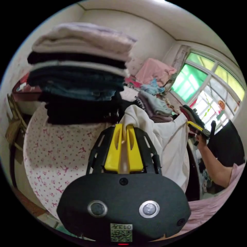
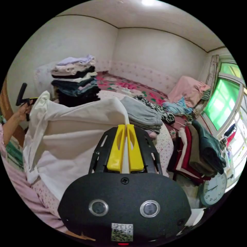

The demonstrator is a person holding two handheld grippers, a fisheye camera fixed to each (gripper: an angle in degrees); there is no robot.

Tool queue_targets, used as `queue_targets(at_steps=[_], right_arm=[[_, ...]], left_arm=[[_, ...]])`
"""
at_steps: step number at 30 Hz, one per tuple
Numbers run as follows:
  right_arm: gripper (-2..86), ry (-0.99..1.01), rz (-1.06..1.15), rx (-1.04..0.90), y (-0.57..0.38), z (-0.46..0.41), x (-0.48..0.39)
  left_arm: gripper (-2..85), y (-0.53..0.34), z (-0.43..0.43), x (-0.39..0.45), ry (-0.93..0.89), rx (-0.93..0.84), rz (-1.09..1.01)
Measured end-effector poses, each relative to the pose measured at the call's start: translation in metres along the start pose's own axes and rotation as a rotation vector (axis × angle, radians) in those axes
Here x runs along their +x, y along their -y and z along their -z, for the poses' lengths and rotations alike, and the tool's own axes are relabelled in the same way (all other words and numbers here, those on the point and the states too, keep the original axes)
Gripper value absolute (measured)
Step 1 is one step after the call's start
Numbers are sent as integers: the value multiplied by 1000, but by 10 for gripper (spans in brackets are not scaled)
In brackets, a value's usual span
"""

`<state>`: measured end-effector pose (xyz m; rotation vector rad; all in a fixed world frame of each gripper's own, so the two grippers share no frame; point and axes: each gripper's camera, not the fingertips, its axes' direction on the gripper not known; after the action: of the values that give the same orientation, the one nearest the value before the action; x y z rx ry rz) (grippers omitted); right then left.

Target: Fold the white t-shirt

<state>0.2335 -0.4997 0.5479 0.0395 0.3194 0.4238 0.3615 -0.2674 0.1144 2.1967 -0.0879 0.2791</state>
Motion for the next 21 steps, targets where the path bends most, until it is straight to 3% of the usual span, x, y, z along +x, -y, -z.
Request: queue_targets(at_steps=[3, 5, 8, 12, 17, 21], right_arm=[[31, -78, -132, -223, -6, -74, 6], [30, 7, -212, -317, -23, -87, 15], [33, 172, -210, -269, -61, -58, 4], [61, 481, -15, -271, -111, -12, -78], [91, 731, 218, -253, -123, 28, -213], [111, 763, 492, -249, -109, 47, -326]], left_arm=[[9, 12, -61, -29, 78, -184, 140], [12, -1, -56, -46, 85, -159, 248], [26, -31, -33, -57, -21, -158, 234], [60, -85, 2, -58, 35, -239, 193], [103, -172, 46, -63, 152, -348, 308], [123, -203, 61, -69, 174, -352, 387]])
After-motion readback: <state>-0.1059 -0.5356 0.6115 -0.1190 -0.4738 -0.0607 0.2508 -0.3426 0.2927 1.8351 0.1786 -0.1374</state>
